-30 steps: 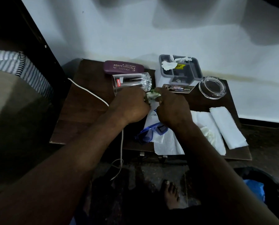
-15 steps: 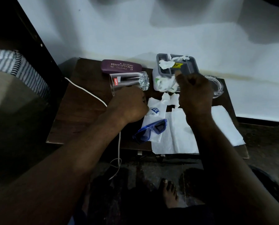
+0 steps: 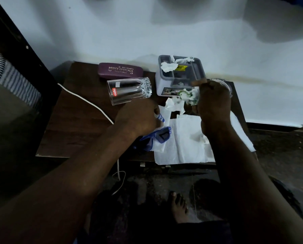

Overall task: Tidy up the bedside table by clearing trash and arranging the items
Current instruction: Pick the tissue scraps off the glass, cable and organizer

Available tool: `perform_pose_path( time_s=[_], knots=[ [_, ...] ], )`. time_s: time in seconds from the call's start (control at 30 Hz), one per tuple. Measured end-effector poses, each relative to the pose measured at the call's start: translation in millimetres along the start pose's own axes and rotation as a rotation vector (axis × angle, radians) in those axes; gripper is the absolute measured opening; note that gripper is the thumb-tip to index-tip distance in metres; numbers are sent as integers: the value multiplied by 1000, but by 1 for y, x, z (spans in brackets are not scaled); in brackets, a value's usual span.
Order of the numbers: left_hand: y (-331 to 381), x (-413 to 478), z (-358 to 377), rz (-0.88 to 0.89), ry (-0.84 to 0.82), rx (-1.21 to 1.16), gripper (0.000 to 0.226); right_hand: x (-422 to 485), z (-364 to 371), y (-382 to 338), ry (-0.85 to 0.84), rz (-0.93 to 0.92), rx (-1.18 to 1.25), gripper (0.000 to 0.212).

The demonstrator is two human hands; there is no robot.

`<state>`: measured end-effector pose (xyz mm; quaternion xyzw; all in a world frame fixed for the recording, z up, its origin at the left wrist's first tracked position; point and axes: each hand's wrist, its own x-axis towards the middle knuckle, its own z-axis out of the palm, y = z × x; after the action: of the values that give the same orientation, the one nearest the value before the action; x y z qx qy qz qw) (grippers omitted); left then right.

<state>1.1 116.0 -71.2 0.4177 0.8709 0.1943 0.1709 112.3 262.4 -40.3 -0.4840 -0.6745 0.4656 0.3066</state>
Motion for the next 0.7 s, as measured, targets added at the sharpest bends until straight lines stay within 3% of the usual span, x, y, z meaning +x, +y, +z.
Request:
perform_pose_path(
  time_s=[0.1, 0.2, 0.37, 0.57, 0.63, 0.7],
  knots=[
    [3, -1, 2, 17, 15, 53, 34, 1, -8, 2, 33, 11, 73, 59],
    [6, 0, 3, 42, 29, 92, 26, -2, -14, 2, -58, 73, 223, 66],
    [15, -1, -6, 45, 108, -58, 23, 2, -17, 8, -84, 157, 193, 25],
    [20, 0, -16, -56, 194, -330, 19, -10, -13, 0, -206, 265, 236, 34],
    [21, -1, -19, -114, 204, -498, 17, -9, -11, 0, -227, 237, 178, 37],
    [19, -1, -21, -163, 194, -667, 19, -9, -7, 1, -251, 162, 91, 25]
  ],
)
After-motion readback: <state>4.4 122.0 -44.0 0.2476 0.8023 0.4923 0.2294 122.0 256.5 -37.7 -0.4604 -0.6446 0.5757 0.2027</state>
